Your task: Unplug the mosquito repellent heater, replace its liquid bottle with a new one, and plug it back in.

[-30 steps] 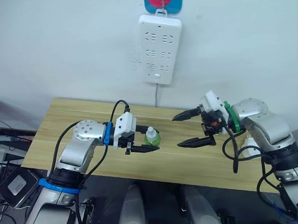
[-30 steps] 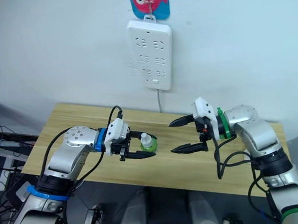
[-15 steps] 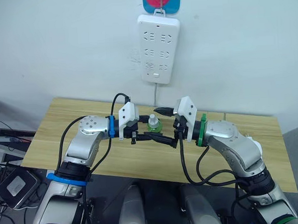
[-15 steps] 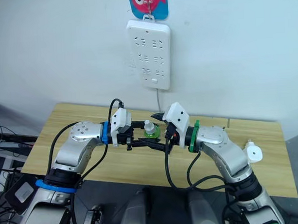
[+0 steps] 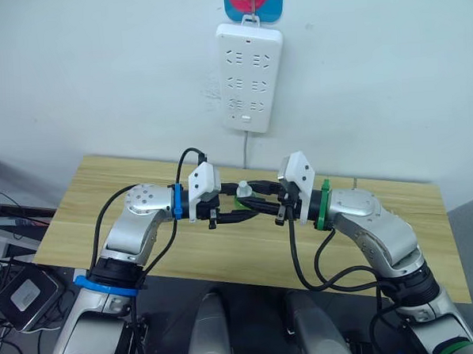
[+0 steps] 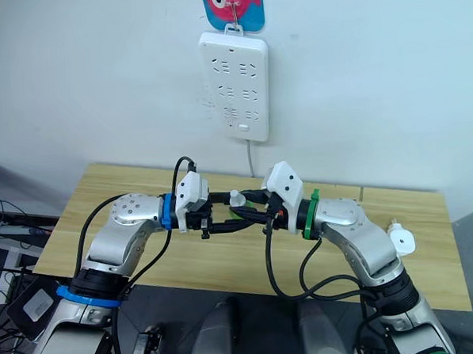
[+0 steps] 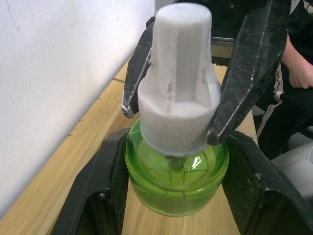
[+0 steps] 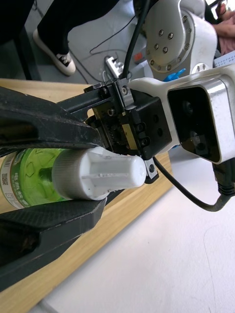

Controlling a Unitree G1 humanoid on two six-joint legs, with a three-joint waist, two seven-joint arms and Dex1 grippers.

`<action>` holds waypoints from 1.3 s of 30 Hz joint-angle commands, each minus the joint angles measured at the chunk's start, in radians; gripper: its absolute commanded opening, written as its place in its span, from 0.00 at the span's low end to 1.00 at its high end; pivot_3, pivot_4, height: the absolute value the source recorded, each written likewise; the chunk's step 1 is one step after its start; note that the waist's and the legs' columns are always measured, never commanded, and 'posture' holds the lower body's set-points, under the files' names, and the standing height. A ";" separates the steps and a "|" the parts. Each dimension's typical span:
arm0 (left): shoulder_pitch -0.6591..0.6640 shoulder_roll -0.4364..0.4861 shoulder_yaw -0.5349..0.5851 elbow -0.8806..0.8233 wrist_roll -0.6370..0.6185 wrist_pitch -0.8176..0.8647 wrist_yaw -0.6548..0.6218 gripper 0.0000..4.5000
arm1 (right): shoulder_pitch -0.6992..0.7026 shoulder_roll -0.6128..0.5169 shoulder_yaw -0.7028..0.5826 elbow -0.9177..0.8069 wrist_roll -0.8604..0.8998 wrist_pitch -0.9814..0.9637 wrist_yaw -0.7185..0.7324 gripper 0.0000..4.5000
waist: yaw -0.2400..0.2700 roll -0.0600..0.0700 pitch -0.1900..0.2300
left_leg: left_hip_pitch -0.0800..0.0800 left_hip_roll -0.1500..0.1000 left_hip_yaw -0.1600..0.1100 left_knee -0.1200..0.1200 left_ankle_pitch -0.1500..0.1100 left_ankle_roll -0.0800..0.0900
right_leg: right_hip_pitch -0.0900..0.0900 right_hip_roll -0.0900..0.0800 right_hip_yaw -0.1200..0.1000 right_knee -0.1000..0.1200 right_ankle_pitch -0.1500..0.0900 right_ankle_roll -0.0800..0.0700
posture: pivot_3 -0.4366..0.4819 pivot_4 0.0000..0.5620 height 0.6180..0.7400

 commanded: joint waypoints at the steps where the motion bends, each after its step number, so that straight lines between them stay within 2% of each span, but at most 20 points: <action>1: 0.024 0.009 0.003 -0.064 -0.012 0.011 -0.007 0.50 | -0.024 0.006 -0.015 -0.039 0.071 -0.018 0.063 0.23 | 0.000 0.000 0.000 | 0.000 0.000 0.000 0.000 0.000 0.000 | 0.000 0.000 0.000 0.000 0.000 0.000 | 0.52 0.45 1.00; 3: 0.034 0.012 -0.007 -0.089 -0.019 0.023 -0.021 0.50 | -0.043 -0.003 -0.003 -0.029 0.088 -0.033 0.120 0.23 | 0.000 0.000 0.000 | 0.000 0.000 0.000 0.000 0.000 0.000 | 0.000 0.000 0.000 0.000 0.000 0.000 | 0.53 0.46 1.00; 6: 0.069 0.049 -0.055 -0.169 -0.044 0.033 -0.121 0.50 | -0.133 -0.035 0.033 0.064 0.145 -0.083 0.380 0.23 | 0.000 0.000 0.000 | 0.000 0.000 0.000 0.000 0.000 0.000 | 0.000 0.000 0.000 0.000 0.000 0.000 | 0.56 0.46 1.00; 10: 0.103 0.105 -0.083 -0.239 -0.064 0.040 -0.210 0.50 | -0.241 -0.076 0.123 0.241 0.107 -0.222 0.709 0.23 | 0.001 0.000 0.000 | 0.003 0.000 0.000 0.000 0.001 0.000 | 0.001 0.001 0.000 0.001 0.000 -0.001 | 0.59 0.45 1.00; 12: 0.114 0.119 -0.086 -0.264 -0.072 0.047 -0.224 0.50 | -0.291 -0.073 0.140 0.303 0.095 -0.254 0.784 0.23 | 0.004 0.000 0.000 | 0.003 0.001 0.000 -0.001 0.001 0.000 | 0.001 0.001 -0.001 0.001 0.000 -0.001 | 0.61 0.45 1.00; 15: 0.123 0.127 -0.081 -0.268 -0.071 0.041 -0.228 0.50 | -0.347 -0.070 0.120 0.385 0.088 -0.270 0.812 0.23 | 0.009 0.000 0.000 | 0.003 0.001 -0.001 0.000 0.001 0.000 | 0.001 0.001 -0.001 0.001 0.000 -0.001 | 0.61 0.46 1.00; 17: 0.121 0.121 -0.071 -0.250 -0.064 0.027 -0.212 0.50 | -0.359 -0.090 0.096 0.399 0.095 -0.250 0.810 0.23 | 0.015 0.000 0.000 | 0.003 0.001 -0.001 0.000 0.001 0.000 | 0.001 0.001 -0.001 0.002 0.000 -0.001 | 0.61 0.46 1.00; 22: 0.104 0.112 -0.057 -0.208 -0.056 0.012 -0.195 0.50 | -0.327 -0.165 0.058 0.360 0.116 -0.201 0.795 0.62 | 0.035 0.000 0.000 | 0.003 0.000 -0.001 0.000 0.001 0.000 | 0.001 0.001 -0.002 0.002 0.000 -0.002 | 0.60 0.47 1.00; 27: 0.080 0.087 -0.038 -0.157 -0.047 0.005 -0.154 0.50 | -0.232 -0.242 0.003 0.298 0.091 -0.193 0.719 1.00 | 0.040 0.000 0.000 | 0.003 0.000 -0.001 0.000 0.001 0.000 | 0.001 0.001 -0.001 0.002 0.000 -0.002 | 0.55 0.48 1.00; 32: 0.062 0.067 -0.009 -0.105 -0.037 0.004 -0.087 0.50 | -0.138 -0.223 -0.059 0.180 0.047 -0.174 0.478 1.00 | 0.027 0.000 0.000 | 0.003 0.001 -0.001 0.000 0.001 0.000 | 0.001 0.001 -0.001 0.002 0.000 -0.002 | 0.53 0.48 1.00; 35: 0.054 0.053 0.006 -0.085 -0.032 0.005 -0.048 0.50 | -0.096 -0.149 -0.045 0.093 0.005 -0.167 0.318 1.00 | 0.016 0.000 0.000 | 0.003 0.001 -0.001 0.000 0.001 0.000 | 0.001 0.001 -0.001 0.002 0.000 -0.002 | 0.52 0.48 1.00; 39: 0.050 0.048 0.005 -0.074 -0.025 -0.002 -0.038 0.50 | -0.076 -0.048 -0.001 0.012 -0.014 -0.114 0.180 1.00 | 0.005 0.000 0.000 | 0.003 0.001 -0.001 0.000 0.001 0.000 | 0.001 0.002 -0.001 0.003 0.000 -0.002 | 0.52 0.47 1.00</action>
